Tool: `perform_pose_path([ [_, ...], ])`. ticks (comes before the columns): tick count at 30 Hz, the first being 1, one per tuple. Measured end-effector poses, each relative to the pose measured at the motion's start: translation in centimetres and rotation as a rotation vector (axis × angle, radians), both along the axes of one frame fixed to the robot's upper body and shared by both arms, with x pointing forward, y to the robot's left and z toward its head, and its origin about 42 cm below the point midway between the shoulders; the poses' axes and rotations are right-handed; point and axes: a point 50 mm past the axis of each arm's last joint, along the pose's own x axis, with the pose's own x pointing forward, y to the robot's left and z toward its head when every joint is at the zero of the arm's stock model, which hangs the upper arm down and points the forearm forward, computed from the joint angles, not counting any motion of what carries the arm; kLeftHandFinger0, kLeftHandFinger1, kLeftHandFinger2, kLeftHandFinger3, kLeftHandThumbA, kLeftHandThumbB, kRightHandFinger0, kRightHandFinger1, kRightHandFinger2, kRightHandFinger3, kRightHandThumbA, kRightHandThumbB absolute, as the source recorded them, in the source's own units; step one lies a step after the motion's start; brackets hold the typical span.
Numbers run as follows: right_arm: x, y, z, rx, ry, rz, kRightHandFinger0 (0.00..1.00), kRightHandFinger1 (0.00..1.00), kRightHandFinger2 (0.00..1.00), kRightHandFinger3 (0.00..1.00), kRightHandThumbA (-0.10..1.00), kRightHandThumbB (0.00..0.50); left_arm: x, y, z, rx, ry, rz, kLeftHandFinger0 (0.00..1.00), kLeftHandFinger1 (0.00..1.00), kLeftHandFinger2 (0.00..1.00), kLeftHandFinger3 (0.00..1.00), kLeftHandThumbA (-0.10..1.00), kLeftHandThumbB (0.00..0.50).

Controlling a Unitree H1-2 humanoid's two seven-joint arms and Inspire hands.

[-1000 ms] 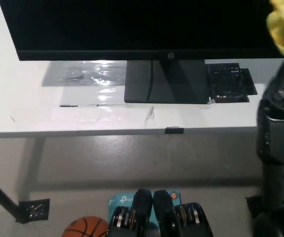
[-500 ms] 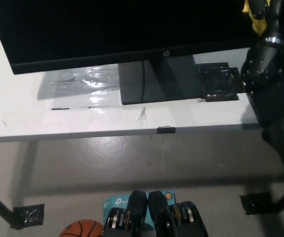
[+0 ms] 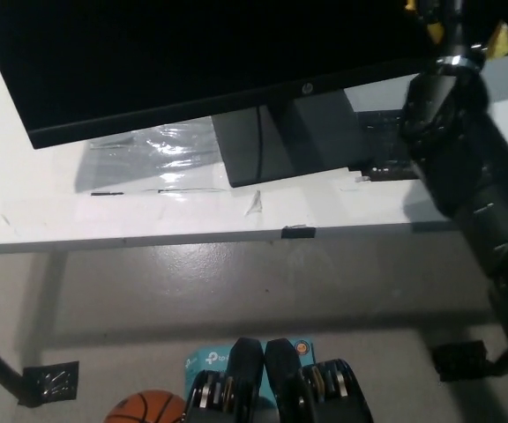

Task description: The robot uses its right hand to pick up the cloth kept in the middle of the desk and use it to wipe the monitor in the middle of the desk by swiping its screen twice

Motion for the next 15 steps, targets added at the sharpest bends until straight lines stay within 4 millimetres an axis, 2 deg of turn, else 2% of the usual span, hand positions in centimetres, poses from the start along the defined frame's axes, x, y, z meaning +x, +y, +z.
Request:
perform_pose_path([
  [2, -0.4, 1.8, -0.3, 0.007, -0.009, 0.029, 0.0, 0.0, 0.16, 0.65, -0.1, 0.002, 0.1, -0.1, 0.0, 0.001, 0.0, -0.004, 0.74, 0.77, 0.85, 1.0, 0.09, 0.057],
  [7, -1.5, 6.1, -0.7, 0.004, -0.04, 0.118, 0.0, 0.0, 0.14, 0.63, -0.1, 0.0, 0.2, -0.2, 0.0, -0.002, 0.003, -0.01, 0.74, 0.76, 0.85, 1.0, 0.08, 0.053],
  [8, -1.7, 7.0, -0.8, 0.007, -0.044, 0.134, 0.0, 0.0, 0.15, 0.66, -0.1, 0.013, 0.3, -0.2, 0.0, -0.002, 0.003, -0.011, 0.76, 0.79, 0.87, 1.0, 0.08, 0.061],
  [11, -2.3, 9.0, -1.1, 0.011, -0.045, 0.174, 0.0, 0.0, 0.11, 0.67, -0.1, 0.019, 0.4, -0.1, -0.2, -0.002, 0.011, -0.012, 0.81, 0.82, 0.89, 1.0, 0.1, 0.061],
  [12, -2.6, 9.8, -1.2, 0.014, -0.044, 0.191, 0.0, 0.0, 0.12, 0.69, -0.1, 0.002, 0.4, -0.1, -0.3, -0.002, 0.014, -0.013, 0.81, 0.82, 0.89, 1.0, 0.1, 0.062],
  [15, -3.2, 11.7, -1.4, 0.02, -0.041, 0.231, 0.0, 0.0, 0.15, 0.7, -0.1, 0.0, 0.6, -0.2, -0.3, -0.001, 0.014, -0.017, 0.77, 0.8, 0.87, 1.0, 0.07, 0.066],
])
